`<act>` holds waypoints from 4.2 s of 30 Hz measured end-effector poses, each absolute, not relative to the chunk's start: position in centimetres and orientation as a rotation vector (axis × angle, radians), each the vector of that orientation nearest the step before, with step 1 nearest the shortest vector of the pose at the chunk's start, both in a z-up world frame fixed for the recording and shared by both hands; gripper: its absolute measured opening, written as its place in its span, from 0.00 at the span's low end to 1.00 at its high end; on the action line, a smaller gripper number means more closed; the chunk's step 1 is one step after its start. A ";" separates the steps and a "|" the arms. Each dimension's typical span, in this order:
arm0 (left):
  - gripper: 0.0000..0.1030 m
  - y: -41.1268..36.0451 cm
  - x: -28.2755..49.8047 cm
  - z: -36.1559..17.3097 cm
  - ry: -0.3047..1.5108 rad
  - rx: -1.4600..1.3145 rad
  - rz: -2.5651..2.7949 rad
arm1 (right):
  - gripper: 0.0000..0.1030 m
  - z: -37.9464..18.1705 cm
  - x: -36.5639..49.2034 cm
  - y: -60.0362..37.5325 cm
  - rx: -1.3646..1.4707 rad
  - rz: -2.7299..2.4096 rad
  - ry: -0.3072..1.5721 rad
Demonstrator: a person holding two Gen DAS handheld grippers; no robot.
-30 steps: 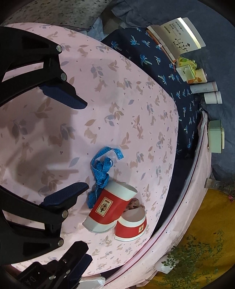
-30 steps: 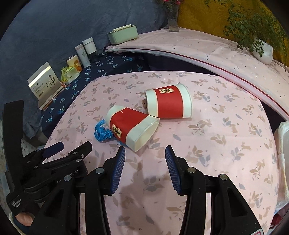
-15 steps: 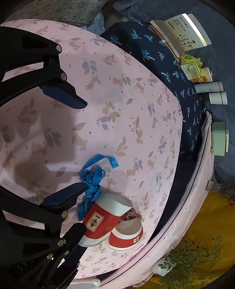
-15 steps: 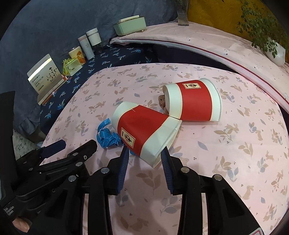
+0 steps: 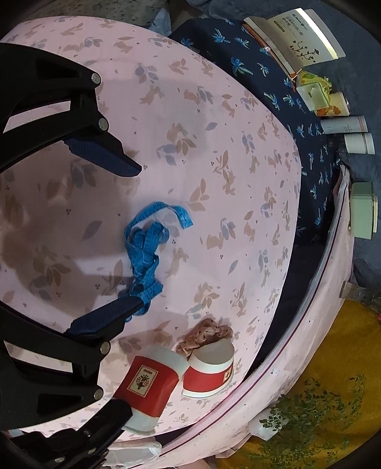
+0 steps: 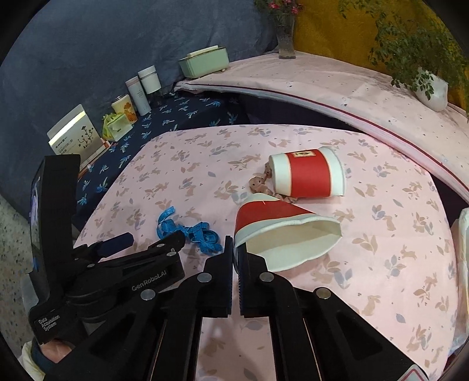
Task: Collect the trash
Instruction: 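Grasp the blue lanyard with the left gripper while the right grasps a red cup, then carry lanyard and red cup over the white bin and open both grippers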
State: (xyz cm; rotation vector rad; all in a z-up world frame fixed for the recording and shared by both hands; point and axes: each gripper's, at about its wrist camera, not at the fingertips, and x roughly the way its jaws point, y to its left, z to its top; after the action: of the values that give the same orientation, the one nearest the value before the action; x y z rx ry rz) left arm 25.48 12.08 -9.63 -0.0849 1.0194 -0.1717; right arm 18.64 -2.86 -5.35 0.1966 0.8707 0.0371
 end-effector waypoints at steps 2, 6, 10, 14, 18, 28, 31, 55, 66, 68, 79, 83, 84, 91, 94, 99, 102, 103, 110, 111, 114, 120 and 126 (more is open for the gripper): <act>0.77 11.3 26.0 -9.9 1.049 -0.106 -0.156 | 0.03 -5.4 18.3 -3.9 0.210 0.010 0.871; 0.77 10.2 26.9 -10.4 1.089 -0.151 -0.123 | 0.03 -5.7 18.1 -5.6 0.233 -0.023 0.880; 0.69 9.3 27.2 -10.4 1.102 -0.163 -0.116 | 0.03 -5.9 17.9 -6.7 0.252 -0.035 0.880; 0.59 8.4 27.0 -10.7 1.111 -0.179 -0.145 | 0.03 -6.0 17.6 -7.2 0.259 -0.031 0.880; 0.49 7.0 26.5 -11.1 1.111 -0.160 -0.157 | 0.03 -6.2 17.3 -7.8 0.274 -0.029 0.882; 0.15 3.4 24.9 -9.7 1.089 -0.095 -0.227 | 0.03 -5.3 15.7 -10.3 0.313 -0.048 0.854; 0.15 2.5 23.9 -9.0 1.078 -0.080 -0.237 | 0.03 -4.7 15.1 -11.4 0.325 -0.056 0.838; 0.15 -8.0 16.1 -3.5 0.989 0.041 -0.390 | 0.03 -1.1 9.7 -20.5 0.351 -0.134 0.739; 0.15 -14.0 13.1 -2.7 0.961 0.101 -0.527 | 0.03 -0.9 7.3 -26.4 0.315 -0.214 0.745; 0.15 -15.5 12.6 -2.7 0.955 0.118 -0.558 | 0.03 -0.6 6.8 -27.5 0.303 -0.233 0.749; 0.15 -22.8 10.0 -2.5 0.941 0.152 -0.767 | 0.03 -0.8 4.0 -34.3 0.332 -0.350 0.776; 0.15 -24.9 9.8 -3.1 0.968 0.147 -0.815 | 0.03 -1.5 3.3 -36.2 0.349 -0.380 0.790; 0.15 -25.2 9.8 -3.2 0.972 0.143 -0.824 | 0.03 -1.6 3.2 -36.4 0.353 -0.386 0.792; 0.16 -27.3 9.5 -3.6 0.975 0.169 -0.839 | 0.03 -2.1 2.8 -37.7 0.365 -0.406 0.796; 0.18 -27.5 9.5 -3.7 0.966 0.180 -0.820 | 0.03 -2.3 2.9 -38.0 0.370 -0.407 0.797; 0.38 -27.3 9.8 -3.9 0.958 0.187 -0.771 | 0.03 -2.5 3.1 -38.0 0.362 -0.407 0.802; 0.44 -27.1 9.9 -3.9 0.952 0.187 -0.754 | 0.04 -2.5 3.2 -38.1 0.362 -0.410 0.802; 0.48 -27.0 10.0 -3.9 0.952 0.186 -0.748 | 0.04 -2.5 3.2 -38.2 0.364 -0.412 0.802; 0.54 -25.9 10.5 -3.4 0.922 0.188 -0.706 | 0.08 -2.2 3.7 -37.6 0.343 -0.410 0.804; 0.54 -25.6 10.6 -3.4 0.923 0.184 -0.700 | 0.08 -2.2 3.8 -37.5 0.339 -0.409 0.805; 0.54 -24.8 11.1 -3.3 0.924 0.170 -0.680 | 0.15 -2.0 4.1 -36.9 0.327 -0.403 0.804; 0.54 -23.3 11.8 -3.2 0.919 0.157 -0.646 | 0.25 -1.5 4.6 -35.7 0.300 -0.390 0.799; 0.54 -21.6 12.5 -3.3 0.923 0.140 -0.616 | 0.25 -1.3 5.3 -34.3 0.279 -0.369 0.808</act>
State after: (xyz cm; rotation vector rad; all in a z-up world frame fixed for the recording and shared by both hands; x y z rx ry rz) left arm 12.48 -21.56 -3.27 0.1397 0.9230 -0.6159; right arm 5.29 -34.34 -1.26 0.2787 0.8082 -0.3685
